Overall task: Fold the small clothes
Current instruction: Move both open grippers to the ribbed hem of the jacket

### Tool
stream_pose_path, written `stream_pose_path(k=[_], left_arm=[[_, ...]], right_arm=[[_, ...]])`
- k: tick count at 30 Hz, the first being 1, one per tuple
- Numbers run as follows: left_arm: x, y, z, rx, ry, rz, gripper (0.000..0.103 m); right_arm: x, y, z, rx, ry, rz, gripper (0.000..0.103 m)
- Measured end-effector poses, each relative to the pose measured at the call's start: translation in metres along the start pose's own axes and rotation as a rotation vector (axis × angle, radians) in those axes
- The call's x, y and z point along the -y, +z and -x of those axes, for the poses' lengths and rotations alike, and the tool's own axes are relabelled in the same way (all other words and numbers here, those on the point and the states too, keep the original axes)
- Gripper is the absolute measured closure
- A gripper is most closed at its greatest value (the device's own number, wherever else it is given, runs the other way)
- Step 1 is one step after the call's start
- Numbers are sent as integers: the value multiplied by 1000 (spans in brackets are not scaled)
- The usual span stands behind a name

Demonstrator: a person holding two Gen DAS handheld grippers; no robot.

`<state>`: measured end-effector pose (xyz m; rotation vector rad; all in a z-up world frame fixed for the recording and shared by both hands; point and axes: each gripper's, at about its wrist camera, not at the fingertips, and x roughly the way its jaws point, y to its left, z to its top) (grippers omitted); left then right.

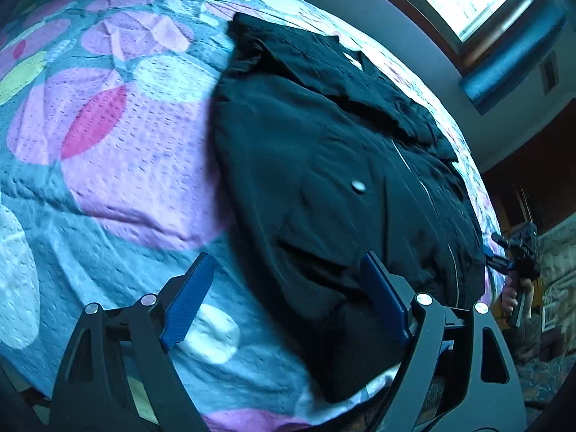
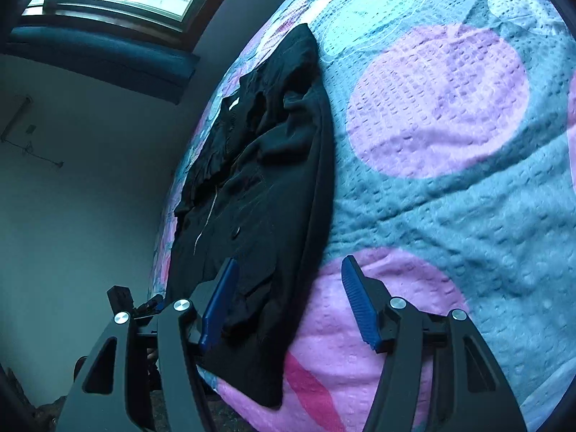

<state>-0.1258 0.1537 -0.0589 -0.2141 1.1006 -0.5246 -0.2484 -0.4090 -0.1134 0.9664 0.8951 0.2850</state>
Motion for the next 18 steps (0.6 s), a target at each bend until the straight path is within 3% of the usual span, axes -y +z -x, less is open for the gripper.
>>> stream_pose_path(k=[7,15,18], left_arm=[[17,-12,-3,-9,0,-47,20],[9,-23,3,-33,-126,39,20],[-1,-26,4,-51,-239,134,20]], right_arm=[[-22,-20,-11,-100,43,115,38],[-37,-29,-22,-165,104,146,37],[-38,-30,-23,-163,133,134,37]])
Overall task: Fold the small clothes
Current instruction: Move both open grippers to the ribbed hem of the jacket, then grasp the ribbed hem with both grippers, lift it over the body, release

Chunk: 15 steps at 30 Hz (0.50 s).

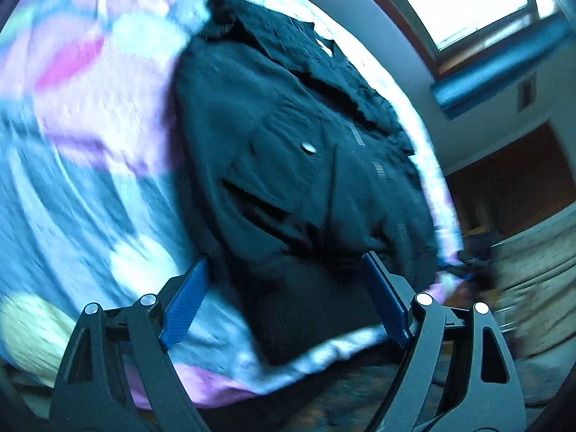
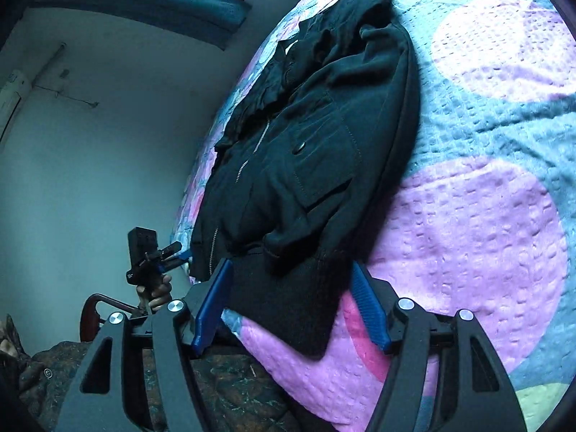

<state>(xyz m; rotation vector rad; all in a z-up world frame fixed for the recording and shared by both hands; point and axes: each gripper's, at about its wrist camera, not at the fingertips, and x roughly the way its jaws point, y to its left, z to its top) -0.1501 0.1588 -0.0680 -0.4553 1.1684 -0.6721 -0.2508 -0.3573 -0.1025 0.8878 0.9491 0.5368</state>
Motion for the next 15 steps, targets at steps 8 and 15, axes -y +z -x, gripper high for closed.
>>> stream_pose_path(k=[8,15], left_arm=[[2,-15,-6,-16,-119,70,20],[21,-29,-7,25,5,16,44]], right_arm=[[4,-3,-5,-11,113,-21,37],[1,-5,-19,-42,103,-12,63]])
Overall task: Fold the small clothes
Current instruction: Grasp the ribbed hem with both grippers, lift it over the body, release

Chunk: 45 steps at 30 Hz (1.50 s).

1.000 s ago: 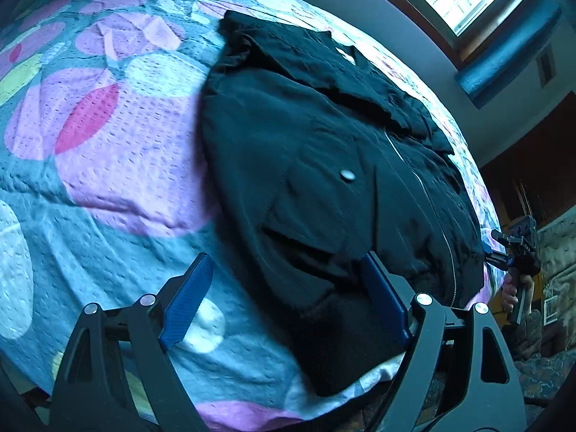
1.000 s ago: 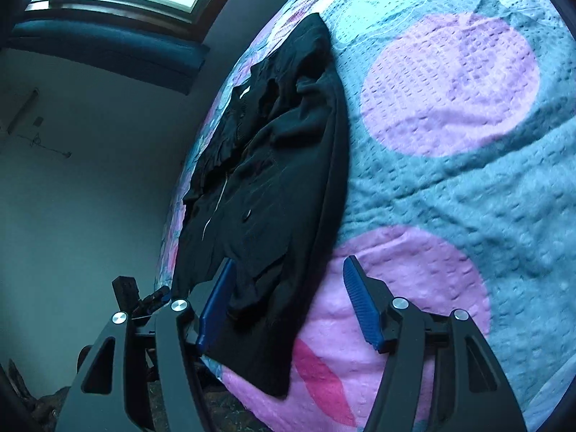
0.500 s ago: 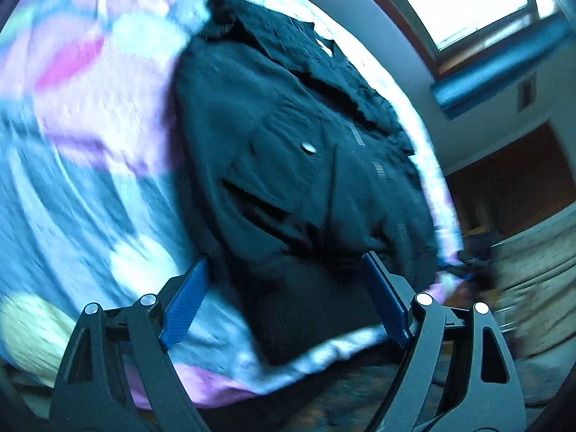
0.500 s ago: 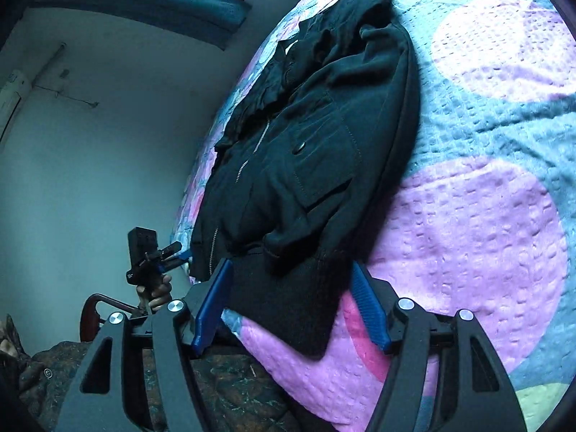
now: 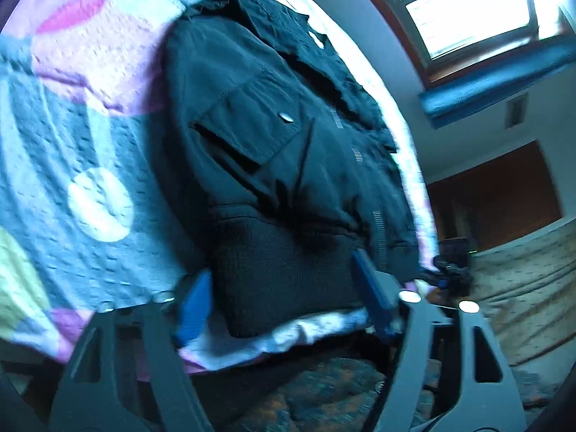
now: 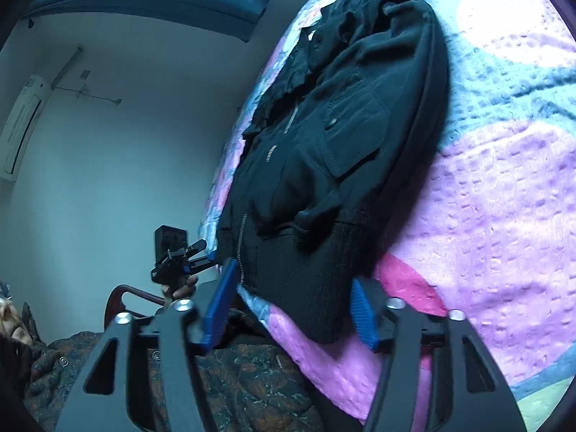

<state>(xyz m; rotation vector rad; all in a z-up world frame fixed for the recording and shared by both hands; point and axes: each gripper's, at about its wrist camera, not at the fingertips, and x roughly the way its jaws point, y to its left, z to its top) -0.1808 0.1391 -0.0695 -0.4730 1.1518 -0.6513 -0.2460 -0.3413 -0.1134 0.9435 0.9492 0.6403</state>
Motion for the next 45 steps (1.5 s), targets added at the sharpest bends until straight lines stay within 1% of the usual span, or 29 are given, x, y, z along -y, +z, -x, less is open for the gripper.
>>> stream_pose_path(k=[1,2,3,4,5,6,7,9,11,14,16,19,20,22,23,25,27,29,31,33,36,38,40,43,45], left_arm=[[5,-2,-1,15,46,-12,54],[8,-2,-2,24,87,-28,58],[13,-3,-4,31,140,-46,69],[15,-3,-5,37,179,-56,78],[15,-2,-4,41,195,-57,80],[14,-1,-4,48,187,-44,86],[13,0,-2,55,174,-30,90],[11,2,4,74,142,-2,92],[10,7,12,89,95,27,93],[15,19,28,128,16,57,93],[22,36,40,166,-64,77,93],[27,66,46,192,-164,104,93],[29,78,45,208,-154,130,93],[34,112,39,233,-139,101,93],[35,125,36,241,-139,92,93],[32,163,23,251,-149,94,93],[23,200,4,248,-168,109,92],[11,231,-13,239,-170,117,92],[2,261,-39,224,-148,118,91],[-9,284,-64,206,-96,114,91],[-28,306,-101,160,-16,130,90],[-39,314,-120,136,12,125,90],[-45,317,-128,138,13,115,89],[-44,319,-129,142,23,83,87],[-40,319,-128,141,28,49,87]], right_arm=[[2,0,-2,-5,-21,-4,69],[3,0,-6,-10,-45,1,78],[2,-1,-11,-11,-62,8,85],[3,-1,-14,-11,-69,8,86],[4,0,-15,-10,-68,3,88],[5,0,-16,-7,-65,-2,88],[6,0,-16,-5,-60,-7,88],[9,0,-10,10,-15,-33,90],[15,1,-2,33,58,-75,92],[15,4,9,78,141,-106,92],[5,13,16,117,183,-96,92],[-14,38,27,176,219,-59,93],[-20,51,30,200,231,-42,93],[-29,77,31,230,254,-10,93],[-30,93,30,244,262,-3,93],[-26,122,26,265,278,-13,93],[-17,156,16,286,283,-35,93],[2,188,5,304,281,-87,93],[20,213,-9,318,269,-138,93],[40,235,-22,323,251,-203,93],[72,260,-42,319,176,-307,93],[91,266,-51,317,146,-357,93],[101,269,-57,326,170,-382,93],[98,269,-57,331,146,-361,93],[98,267,-54,325,163,-366,93]])
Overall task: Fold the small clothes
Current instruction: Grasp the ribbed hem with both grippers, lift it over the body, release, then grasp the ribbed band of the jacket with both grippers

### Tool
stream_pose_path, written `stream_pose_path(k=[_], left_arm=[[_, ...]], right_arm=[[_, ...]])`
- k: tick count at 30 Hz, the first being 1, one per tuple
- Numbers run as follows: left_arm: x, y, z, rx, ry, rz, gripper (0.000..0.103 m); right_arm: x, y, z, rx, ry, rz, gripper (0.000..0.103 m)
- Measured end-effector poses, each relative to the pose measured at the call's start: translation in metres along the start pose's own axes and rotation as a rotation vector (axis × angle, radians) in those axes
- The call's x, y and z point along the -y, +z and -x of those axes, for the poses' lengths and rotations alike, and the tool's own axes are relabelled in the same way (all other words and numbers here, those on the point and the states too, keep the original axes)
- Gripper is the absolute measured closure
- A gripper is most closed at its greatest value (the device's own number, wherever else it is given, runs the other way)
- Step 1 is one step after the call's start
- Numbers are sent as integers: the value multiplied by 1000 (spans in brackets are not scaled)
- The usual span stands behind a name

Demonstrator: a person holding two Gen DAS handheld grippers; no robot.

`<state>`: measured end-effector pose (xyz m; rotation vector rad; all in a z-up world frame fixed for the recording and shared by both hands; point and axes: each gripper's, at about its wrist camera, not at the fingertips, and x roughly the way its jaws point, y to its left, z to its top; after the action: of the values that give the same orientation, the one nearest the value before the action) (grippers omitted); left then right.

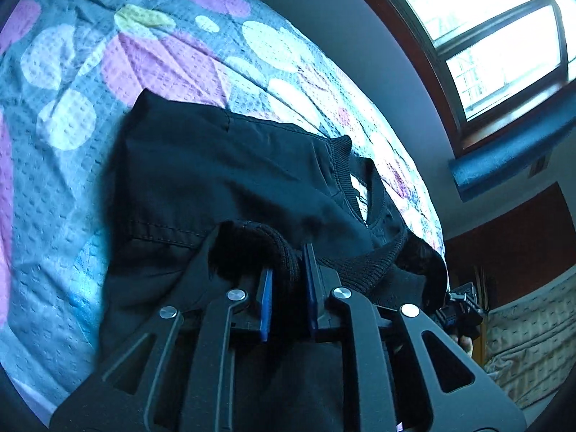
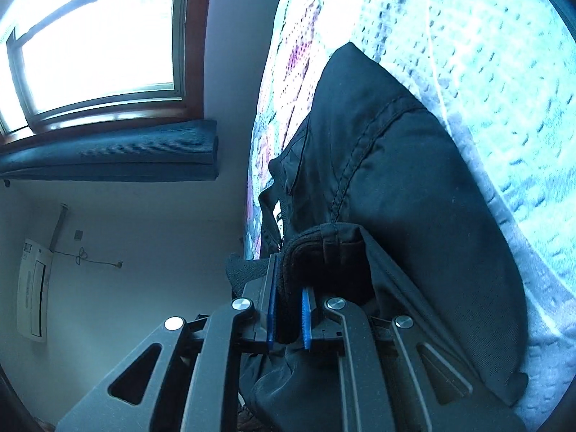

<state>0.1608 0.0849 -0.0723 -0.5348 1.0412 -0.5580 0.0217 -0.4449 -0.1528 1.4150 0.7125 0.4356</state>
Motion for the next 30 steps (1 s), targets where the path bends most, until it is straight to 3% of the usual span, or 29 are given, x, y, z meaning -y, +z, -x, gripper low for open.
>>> stream_pose_path(k=[4,5,6,7,9,12,15,20,24,30], left_arm=[[6,-2,11,-1,-9,-37,78],[9,-4,17,5,-14,-47,75],[13,-7,24,16,-7,-62,66],[16,-9,32,35,7,-83,50],[26,-13,52,89,40,-163,37],[34,-18,68,116,95,-284,36],[36,-16,64,83,124,-361,35],[44,-3,35,-3,190,-496,34],[55,11,6,-54,246,-623,34],[57,28,-29,-147,252,-669,34]], right_arm=[[-3,1,-3,-12,36,1,82],[-6,-1,-1,-12,43,14,73],[-9,0,0,-8,47,26,63],[-13,-2,3,-5,50,40,60],[-22,-7,13,-7,37,95,55],[-38,-15,23,-5,-77,223,54],[-50,-18,28,8,-178,322,54],[-54,-5,25,20,-233,373,54],[-61,2,22,0,-324,486,54],[-75,16,0,-54,-429,640,54]])
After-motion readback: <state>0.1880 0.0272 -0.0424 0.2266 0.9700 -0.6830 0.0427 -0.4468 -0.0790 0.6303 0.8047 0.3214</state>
